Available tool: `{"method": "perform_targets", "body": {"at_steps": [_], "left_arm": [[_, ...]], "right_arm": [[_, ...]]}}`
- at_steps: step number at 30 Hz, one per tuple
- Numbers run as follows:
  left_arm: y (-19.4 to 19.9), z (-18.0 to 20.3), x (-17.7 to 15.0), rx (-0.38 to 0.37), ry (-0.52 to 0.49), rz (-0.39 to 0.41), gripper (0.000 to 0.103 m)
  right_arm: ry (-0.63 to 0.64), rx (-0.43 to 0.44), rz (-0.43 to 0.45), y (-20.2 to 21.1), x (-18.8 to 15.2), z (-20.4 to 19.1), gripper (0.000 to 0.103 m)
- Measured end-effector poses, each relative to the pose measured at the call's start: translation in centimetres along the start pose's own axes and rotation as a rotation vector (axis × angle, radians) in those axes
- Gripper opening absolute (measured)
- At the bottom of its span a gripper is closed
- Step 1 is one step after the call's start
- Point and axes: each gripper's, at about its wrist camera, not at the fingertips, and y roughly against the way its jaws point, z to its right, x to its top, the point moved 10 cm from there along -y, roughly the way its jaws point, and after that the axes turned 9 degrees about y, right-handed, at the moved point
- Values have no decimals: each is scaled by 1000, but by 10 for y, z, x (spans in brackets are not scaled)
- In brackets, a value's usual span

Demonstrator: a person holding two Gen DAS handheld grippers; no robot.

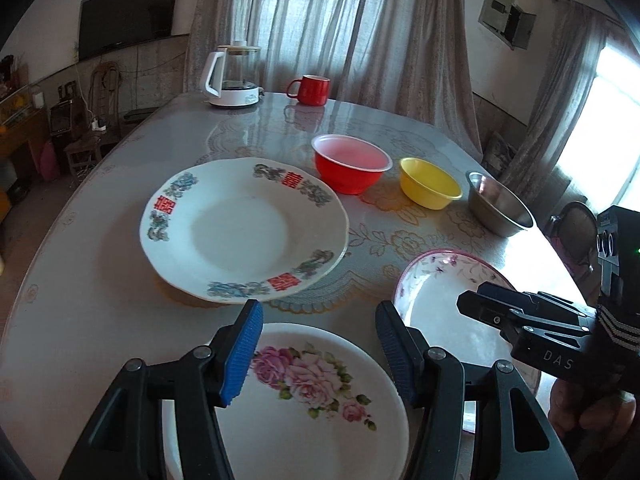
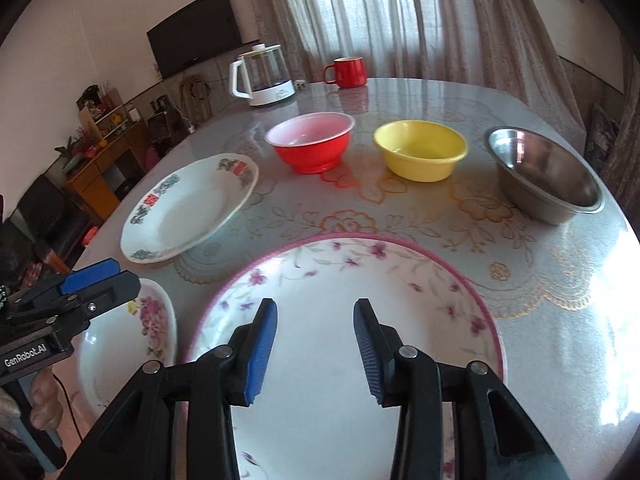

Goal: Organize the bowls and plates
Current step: 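Move both tools to the double-happiness plate and grip its rim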

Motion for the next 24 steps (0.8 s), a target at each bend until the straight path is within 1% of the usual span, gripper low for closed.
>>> {"method": "perform_targets", "body": {"at_steps": [4, 9, 15, 20, 24], "left_arm": [[2, -26, 11, 45, 29, 20, 59], [-2, -61, 25, 106, 65, 36, 61], [-12, -102, 42, 170, 110, 45, 64], [-29, -131, 52, 184, 171, 16, 65], [-38, -142, 60, 190, 194, 6, 65]], "right_arm": [[-11, 118, -16, -19, 13, -26, 42], [-33, 223, -46, -44, 31, -50, 42], [-50, 248, -64, -70, 53, -61, 42], [-52, 253, -100, -90, 60, -67, 42], [-51, 242, -114, -101, 63, -67, 42]]}}
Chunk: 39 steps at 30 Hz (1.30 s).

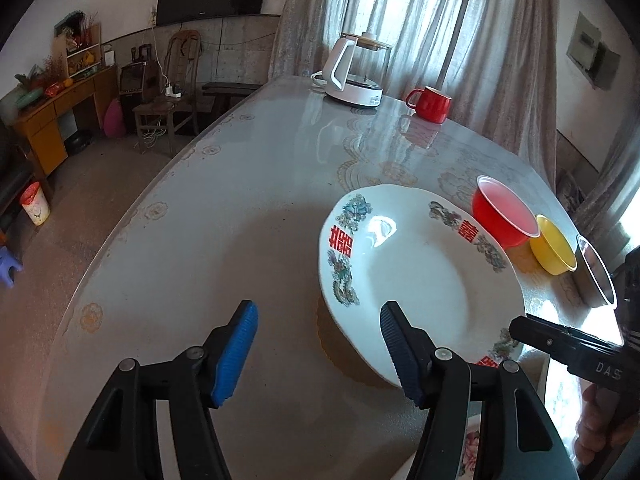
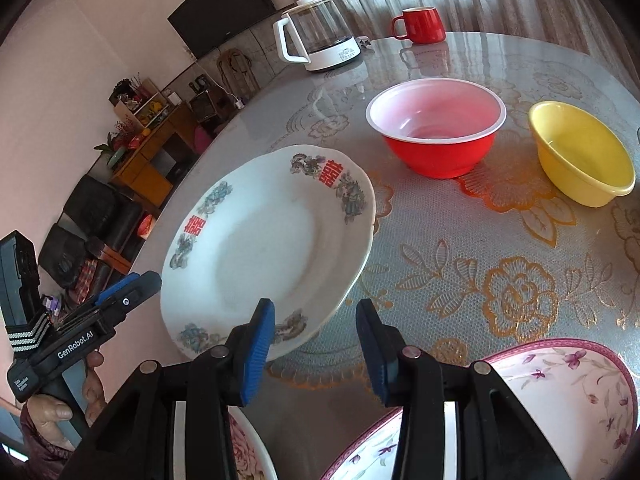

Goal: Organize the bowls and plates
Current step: 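Move both tools to the double-happiness plate and grip its rim, then lift the double-happiness plate with both tools over the purple-floral plate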

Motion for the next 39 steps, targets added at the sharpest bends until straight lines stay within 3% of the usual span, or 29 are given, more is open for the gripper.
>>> {"method": "perform_targets", "body": {"at_steps": [14, 24, 29, 32, 35, 39], "left_arm": [[-50, 10, 30, -61, 7, -66, 59], [-79, 33, 37, -128, 4, -164, 42], [-77, 32, 35, -140, -1, -162, 39], [-67, 30, 23, -181, -7, -167, 36], [-59, 29, 17, -205, -25, -159, 36], [-63, 26, 27, -175, -13, -126, 36]], "right_arm": [[3, -20, -24, -16, 12, 7, 42], [5, -25, -36, -25, 18, 7, 45], [-3, -24, -43, -29, 18, 9, 45], [-3, -18, -34, -29, 19, 9, 56], [2, -24, -26, -27, 20, 10, 57], [19, -33, -28, -26, 20, 10, 57]]}}
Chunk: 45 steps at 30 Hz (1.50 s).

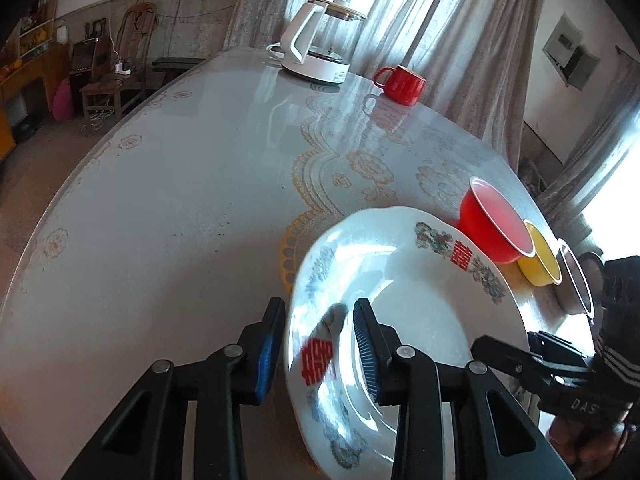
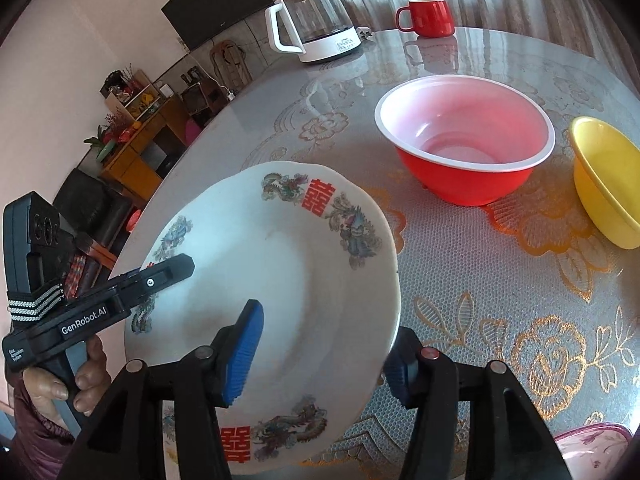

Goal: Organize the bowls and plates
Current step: 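Lift the double-happiness plate with both tools over the purple-floral plate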

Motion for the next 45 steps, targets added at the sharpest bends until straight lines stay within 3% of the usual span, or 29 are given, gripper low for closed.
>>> {"method": "perform_targets", "body": {"at_steps": [2, 4, 8, 17, 22, 45], "left_arm": [[-4, 5, -1, -17, 11, -17, 37], [-3, 7, -4, 24, -8, -10, 38], [3, 7, -10, -10, 29, -22, 38], [19, 9, -18, -8, 33, -10, 36], [26, 10, -27, -24, 40, -12, 36], [70, 44, -48, -70, 4, 29, 36]], "right_arm": [[1, -2, 1, 0, -1, 0, 57], [1, -4, 2, 0, -2, -1, 57], [-17, -10, -1, 1, -2, 1, 57], [-45, 21, -18, 4, -9, -1, 56], [-47, 10, -23, 9, -14, 2, 50], [-129, 71, 64, 49, -25, 10, 50]]}}
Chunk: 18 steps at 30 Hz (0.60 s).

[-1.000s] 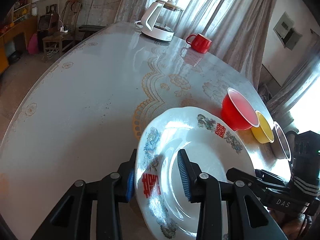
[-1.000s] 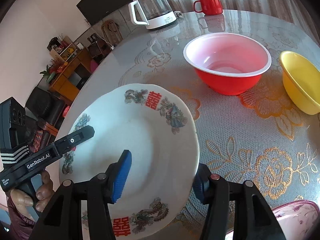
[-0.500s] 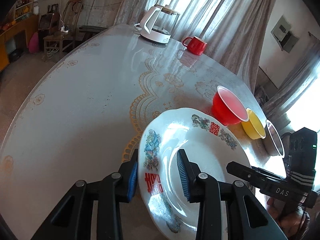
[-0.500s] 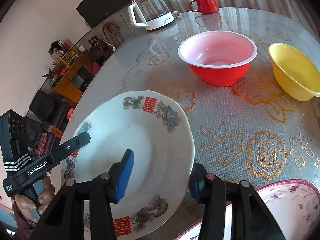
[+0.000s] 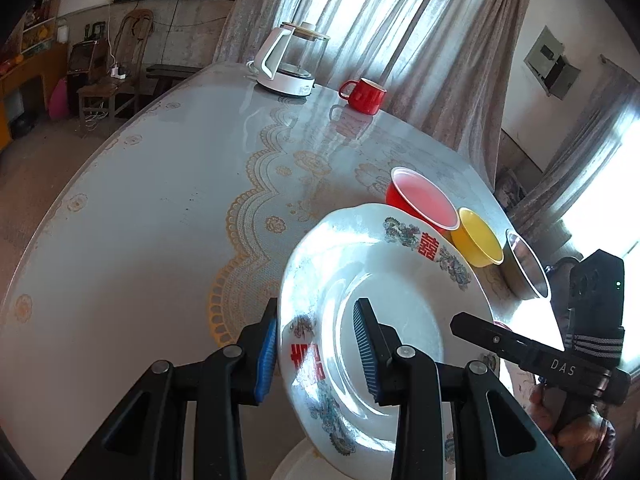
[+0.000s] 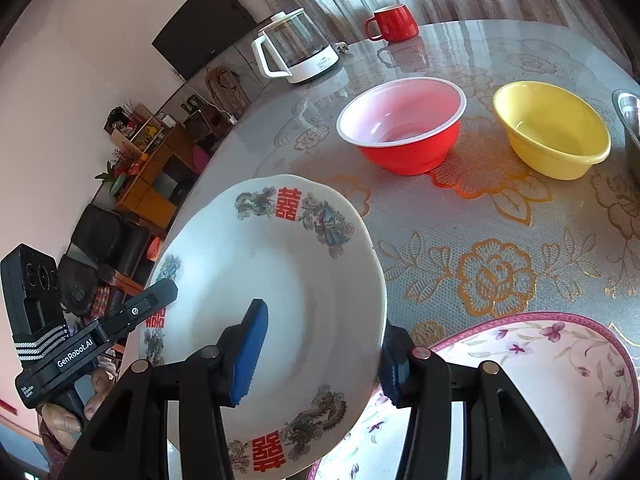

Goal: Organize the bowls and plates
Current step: 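Lift the double-happiness plate with both tools over the purple-floral plate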

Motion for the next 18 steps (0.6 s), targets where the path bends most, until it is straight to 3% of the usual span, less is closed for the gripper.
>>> {"method": "perform_targets", "body": {"at_steps": [18], "left_arm": [[2, 53, -37, -28, -69, -45, 36]], "right_arm": [[-73, -63, 61, 53, -26, 34, 50]]}}
